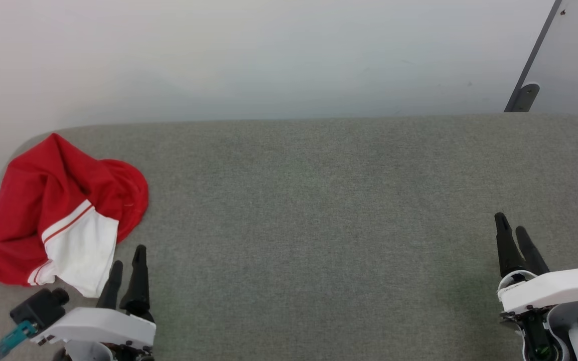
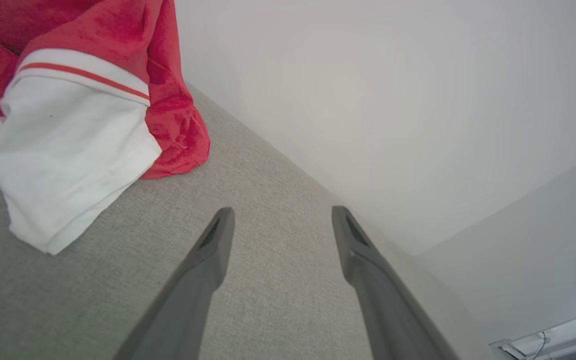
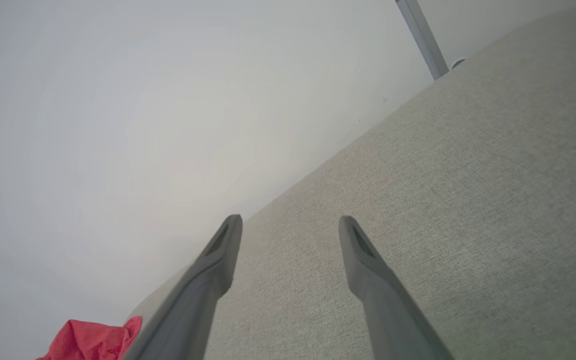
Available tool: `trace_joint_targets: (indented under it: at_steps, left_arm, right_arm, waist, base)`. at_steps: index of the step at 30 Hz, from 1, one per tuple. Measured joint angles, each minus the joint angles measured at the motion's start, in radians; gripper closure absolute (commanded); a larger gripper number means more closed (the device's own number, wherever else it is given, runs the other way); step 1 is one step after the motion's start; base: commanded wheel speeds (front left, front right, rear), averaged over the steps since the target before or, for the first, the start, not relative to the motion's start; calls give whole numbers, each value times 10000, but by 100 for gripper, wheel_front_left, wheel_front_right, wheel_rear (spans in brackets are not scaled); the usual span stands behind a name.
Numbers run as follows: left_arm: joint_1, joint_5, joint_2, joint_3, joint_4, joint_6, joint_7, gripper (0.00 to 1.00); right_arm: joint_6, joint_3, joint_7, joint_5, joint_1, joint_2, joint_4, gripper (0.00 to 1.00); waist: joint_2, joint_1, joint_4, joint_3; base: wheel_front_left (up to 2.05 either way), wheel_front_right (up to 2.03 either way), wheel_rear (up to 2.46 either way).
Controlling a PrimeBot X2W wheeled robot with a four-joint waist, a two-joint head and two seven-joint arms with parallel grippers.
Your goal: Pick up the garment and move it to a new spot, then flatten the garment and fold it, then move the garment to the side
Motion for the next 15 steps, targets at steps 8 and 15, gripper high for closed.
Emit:
trace_joint_targets:
  at_steps: [8,15]
  left_arm:
    - [-3,1574,322,-391,-270,307,-253,0]
    - [-3,2347,516,-639,-293,453,-468,0]
  right_arm:
    - [2,-125,-242,-2144,-18,65,-303,0]
    - [4,-234,-468,-3313,-82,119,-244,0]
  waist:
    - [0,0,10,6]
    - [0,0,18,-7]
  base:
    - [0,0,0]
    - [0,0,0]
